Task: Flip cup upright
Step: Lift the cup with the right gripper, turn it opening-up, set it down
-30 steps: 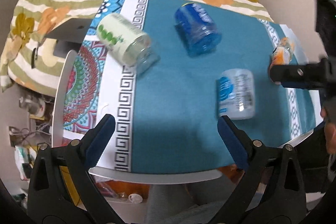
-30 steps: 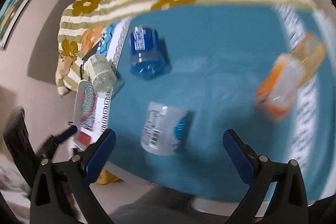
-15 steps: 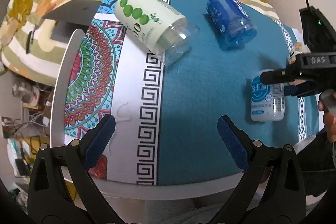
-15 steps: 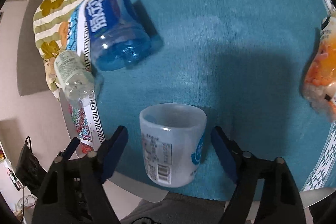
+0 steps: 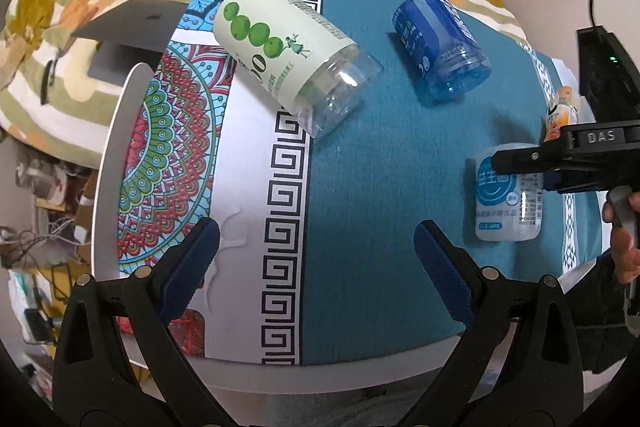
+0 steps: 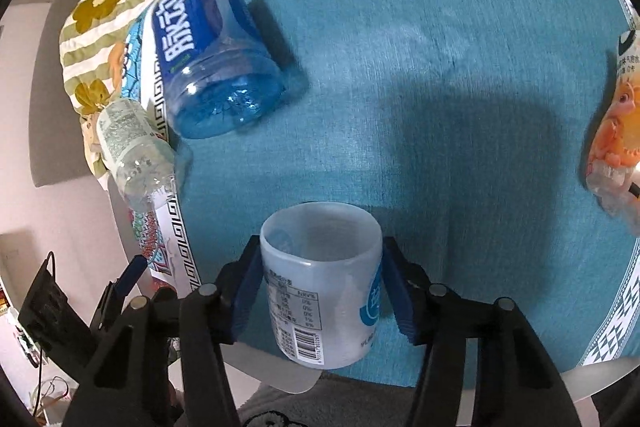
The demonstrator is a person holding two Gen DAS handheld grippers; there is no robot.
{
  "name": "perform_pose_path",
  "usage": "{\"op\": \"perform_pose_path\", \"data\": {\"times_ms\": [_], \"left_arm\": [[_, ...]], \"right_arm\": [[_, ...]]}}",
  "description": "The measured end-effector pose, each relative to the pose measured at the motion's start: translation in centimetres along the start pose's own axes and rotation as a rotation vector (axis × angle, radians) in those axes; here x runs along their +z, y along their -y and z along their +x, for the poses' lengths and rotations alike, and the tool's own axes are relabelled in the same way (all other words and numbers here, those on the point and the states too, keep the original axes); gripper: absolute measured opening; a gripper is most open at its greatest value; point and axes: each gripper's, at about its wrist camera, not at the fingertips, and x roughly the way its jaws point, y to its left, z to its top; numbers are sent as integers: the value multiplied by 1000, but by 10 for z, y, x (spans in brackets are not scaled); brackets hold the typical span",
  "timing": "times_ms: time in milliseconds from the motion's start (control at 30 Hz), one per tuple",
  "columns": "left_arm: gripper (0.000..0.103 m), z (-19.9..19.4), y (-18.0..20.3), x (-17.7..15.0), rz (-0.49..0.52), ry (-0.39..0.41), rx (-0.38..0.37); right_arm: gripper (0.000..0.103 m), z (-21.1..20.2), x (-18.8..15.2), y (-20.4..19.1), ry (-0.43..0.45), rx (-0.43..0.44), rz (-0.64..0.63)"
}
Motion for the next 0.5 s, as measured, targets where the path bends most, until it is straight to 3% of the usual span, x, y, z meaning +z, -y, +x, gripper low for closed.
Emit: {"op": "perform_pose_path", "data": {"times_ms": [100, 200, 367, 500], "left_arm": [[103, -3, 1, 1, 7, 2, 6], [103, -7, 3, 1, 13, 15, 13], [103, -9, 7, 1, 18, 37, 26], [103, -12, 7, -2, 19, 55, 44]], "right_arm": [[52, -14, -9, -4, 86, 22, -17], [52, -32, -24, -8, 229, 29, -51], [52, -41, -60, -27, 555, -92, -203], [52, -27, -85, -40, 749, -204, -333]]}}
